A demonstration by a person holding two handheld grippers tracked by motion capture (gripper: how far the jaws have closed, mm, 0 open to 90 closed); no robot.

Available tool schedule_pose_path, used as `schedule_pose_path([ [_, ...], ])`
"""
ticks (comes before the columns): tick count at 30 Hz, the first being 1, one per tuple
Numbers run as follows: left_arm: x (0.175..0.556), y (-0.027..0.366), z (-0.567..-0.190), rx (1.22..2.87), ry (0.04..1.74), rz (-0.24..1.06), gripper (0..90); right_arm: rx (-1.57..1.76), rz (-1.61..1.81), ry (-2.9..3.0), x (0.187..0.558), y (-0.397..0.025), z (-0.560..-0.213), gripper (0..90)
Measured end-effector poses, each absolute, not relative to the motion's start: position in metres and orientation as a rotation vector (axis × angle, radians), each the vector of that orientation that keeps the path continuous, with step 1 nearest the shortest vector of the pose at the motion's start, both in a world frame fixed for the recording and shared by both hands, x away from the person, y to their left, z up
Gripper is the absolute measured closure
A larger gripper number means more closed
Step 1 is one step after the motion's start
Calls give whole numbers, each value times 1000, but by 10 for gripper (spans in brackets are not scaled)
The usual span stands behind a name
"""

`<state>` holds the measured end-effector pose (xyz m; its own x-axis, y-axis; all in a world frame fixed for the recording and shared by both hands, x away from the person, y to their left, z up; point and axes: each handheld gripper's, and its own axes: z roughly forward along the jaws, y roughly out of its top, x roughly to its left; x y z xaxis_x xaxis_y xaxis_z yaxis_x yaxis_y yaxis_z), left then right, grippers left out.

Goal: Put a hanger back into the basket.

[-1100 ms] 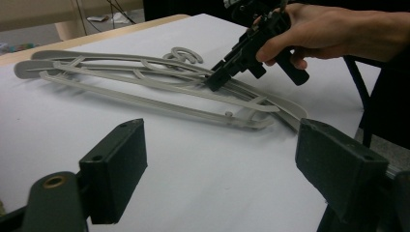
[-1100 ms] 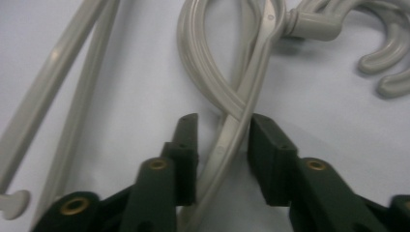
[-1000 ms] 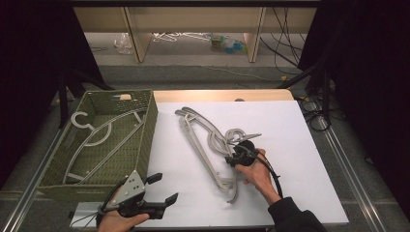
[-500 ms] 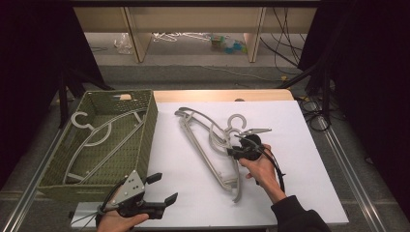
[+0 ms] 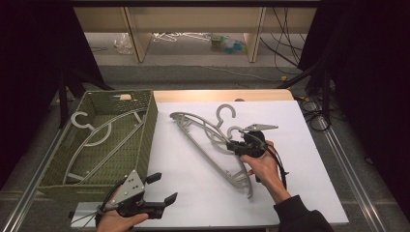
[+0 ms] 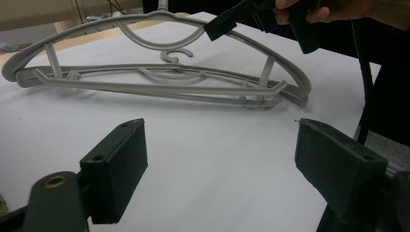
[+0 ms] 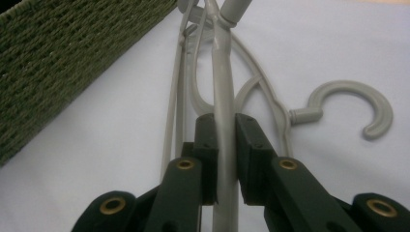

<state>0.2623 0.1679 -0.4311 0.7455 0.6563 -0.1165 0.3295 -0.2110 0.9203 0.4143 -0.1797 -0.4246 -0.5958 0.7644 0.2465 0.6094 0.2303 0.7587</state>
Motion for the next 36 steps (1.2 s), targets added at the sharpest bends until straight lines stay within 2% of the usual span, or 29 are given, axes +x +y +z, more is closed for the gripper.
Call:
schedule_pose_path([
  [19,263,168,-432,1828,766,380,187,1006,1240,2429,395,-173,-407,810],
  [30,273,156,-425,1833,745,425,200,936,1242,2545,372,-202,-409,809],
  [36,293,138,-416,1860,707,461,235,897,1253,2572,362,-209,-410,809],
])
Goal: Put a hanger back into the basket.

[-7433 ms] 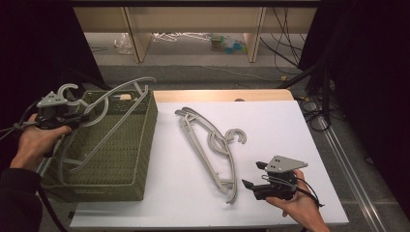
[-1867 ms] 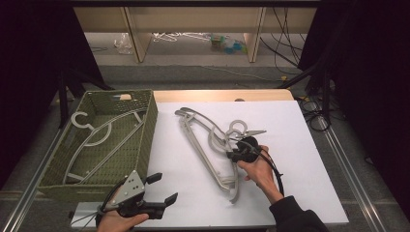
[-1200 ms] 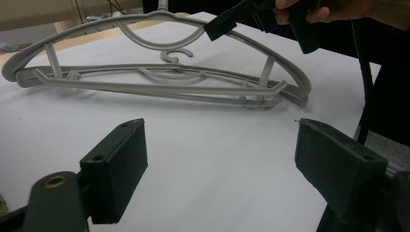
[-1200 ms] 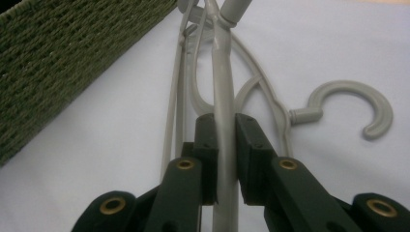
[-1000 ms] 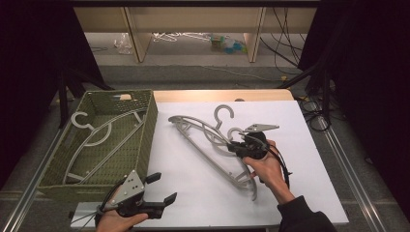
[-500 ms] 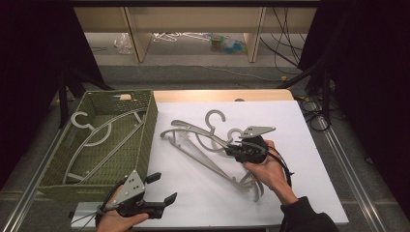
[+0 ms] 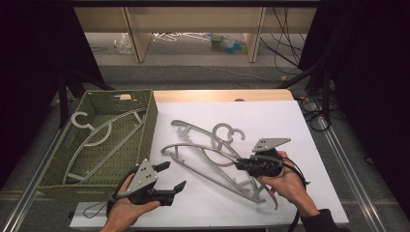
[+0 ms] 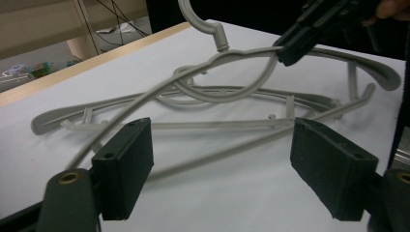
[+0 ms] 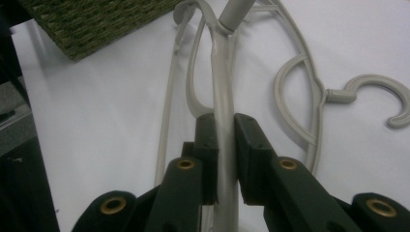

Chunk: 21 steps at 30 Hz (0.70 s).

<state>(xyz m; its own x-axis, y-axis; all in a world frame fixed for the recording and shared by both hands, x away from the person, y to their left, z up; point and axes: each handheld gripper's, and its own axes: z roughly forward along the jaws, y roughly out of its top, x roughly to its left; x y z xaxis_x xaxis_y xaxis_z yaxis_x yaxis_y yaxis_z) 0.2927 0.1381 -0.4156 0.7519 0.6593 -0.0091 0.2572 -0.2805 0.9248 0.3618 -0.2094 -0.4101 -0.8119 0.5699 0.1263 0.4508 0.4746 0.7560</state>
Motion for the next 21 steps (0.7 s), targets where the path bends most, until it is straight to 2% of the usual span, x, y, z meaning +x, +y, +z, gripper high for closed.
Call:
schedule_pose_path([
  [8,332,100,-407,2009,675,498,286,820,1242,2580,348,-215,-405,809],
  [14,349,80,-412,2035,652,445,381,774,1239,2583,339,-216,-401,809],
  [21,359,66,-414,2135,516,420,432,718,1235,2588,333,-216,-400,809],
])
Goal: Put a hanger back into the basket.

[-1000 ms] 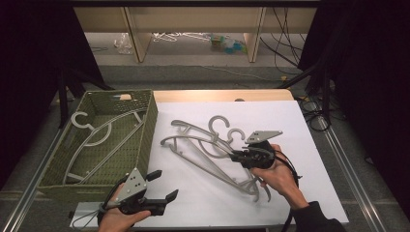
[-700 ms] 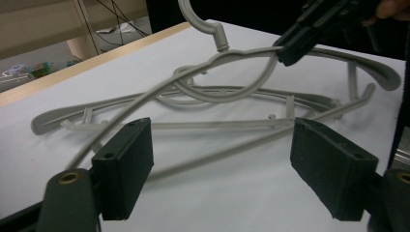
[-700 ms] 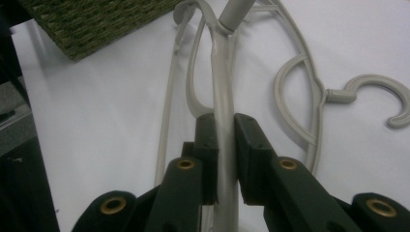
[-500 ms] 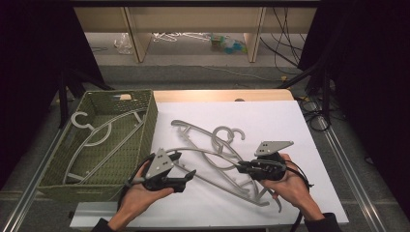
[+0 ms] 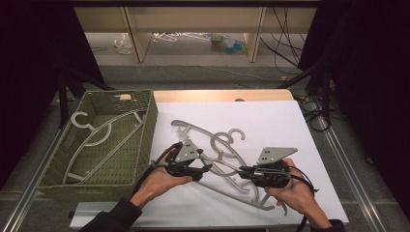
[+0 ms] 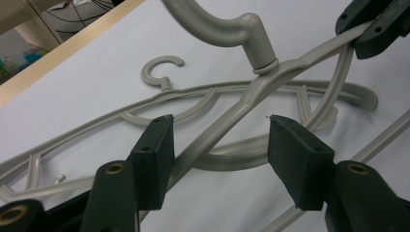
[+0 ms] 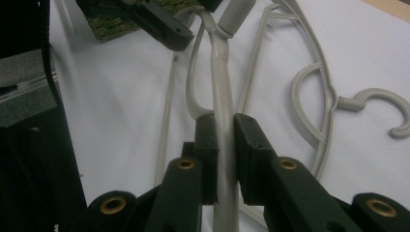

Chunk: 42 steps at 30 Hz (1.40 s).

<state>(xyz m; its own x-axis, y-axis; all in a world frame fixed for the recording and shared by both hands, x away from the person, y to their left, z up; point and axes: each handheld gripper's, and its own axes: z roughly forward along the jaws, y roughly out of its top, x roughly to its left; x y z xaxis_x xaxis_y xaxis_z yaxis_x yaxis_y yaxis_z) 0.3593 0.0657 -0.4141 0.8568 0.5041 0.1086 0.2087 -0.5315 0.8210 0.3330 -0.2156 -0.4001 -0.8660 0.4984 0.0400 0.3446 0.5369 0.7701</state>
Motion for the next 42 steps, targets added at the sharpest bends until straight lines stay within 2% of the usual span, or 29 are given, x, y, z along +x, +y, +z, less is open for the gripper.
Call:
schedule_pose_path([
  [9,370,50,-413,2232,375,378,538,678,1230,2592,331,-214,-399,808],
  [12,374,50,-411,2256,348,371,614,663,1222,2595,331,-214,-400,808],
  [16,374,46,-408,2339,203,457,676,655,1220,2601,332,-216,-399,808],
  [23,379,41,-409,2366,134,462,705,659,1223,2594,334,-219,-401,808],
  [27,376,40,-406,2393,67,523,734,661,1223,2604,335,-220,-401,799],
  [30,375,39,-403,2404,46,552,764,703,1222,2554,337,-221,-399,710],
  [33,373,38,-399,2412,46,551,808,764,1203,2466,340,-225,-393,558],
  [35,372,37,-398,2410,67,553,816,798,1219,2437,339,-228,-389,519],
  [37,372,39,-396,2411,114,553,819,823,1226,2391,338,-230,-384,443],
  [42,379,49,-390,2397,253,544,820,886,1267,2294,337,-238,-373,377],
])
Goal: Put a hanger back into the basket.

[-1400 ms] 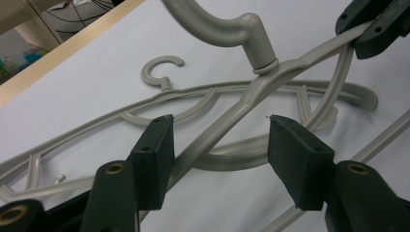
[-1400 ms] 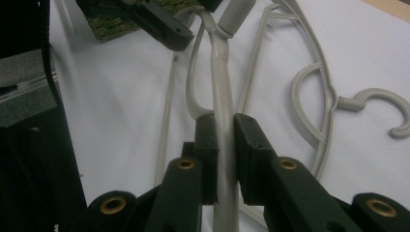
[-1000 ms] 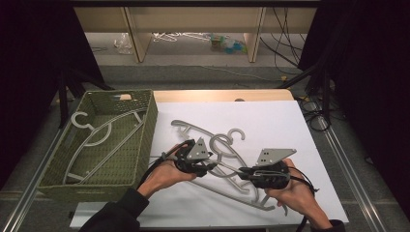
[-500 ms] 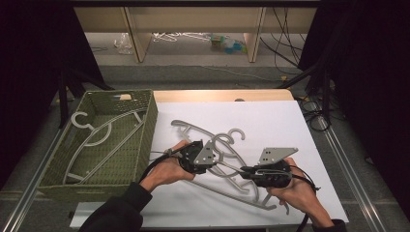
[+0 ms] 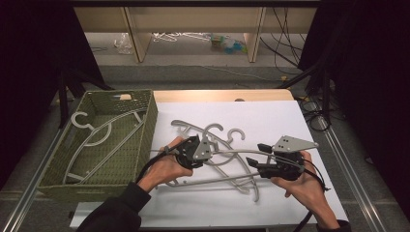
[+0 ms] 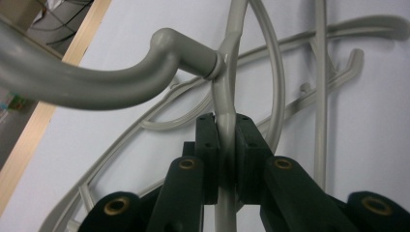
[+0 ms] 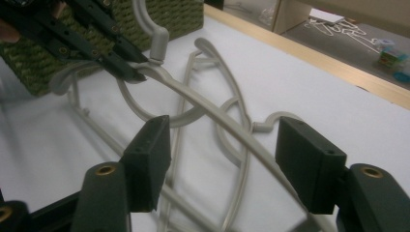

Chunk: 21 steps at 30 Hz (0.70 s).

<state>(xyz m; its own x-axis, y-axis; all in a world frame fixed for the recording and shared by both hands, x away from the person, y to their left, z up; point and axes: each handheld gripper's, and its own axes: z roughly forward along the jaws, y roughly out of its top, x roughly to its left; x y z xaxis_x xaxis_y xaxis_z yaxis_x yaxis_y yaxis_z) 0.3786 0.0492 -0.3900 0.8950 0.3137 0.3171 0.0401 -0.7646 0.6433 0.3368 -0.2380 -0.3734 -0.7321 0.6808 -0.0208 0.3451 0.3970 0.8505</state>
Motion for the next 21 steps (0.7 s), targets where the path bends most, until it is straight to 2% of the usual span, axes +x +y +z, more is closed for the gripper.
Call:
schedule_pose_path([
  [7,388,64,-382,2343,443,438,819,928,1328,2246,335,-241,-371,346],
  [12,389,76,-373,2294,546,408,819,920,1314,2283,330,-236,-374,335],
  [21,371,107,-347,2160,668,368,819,837,1365,2408,322,-226,-394,316],
])
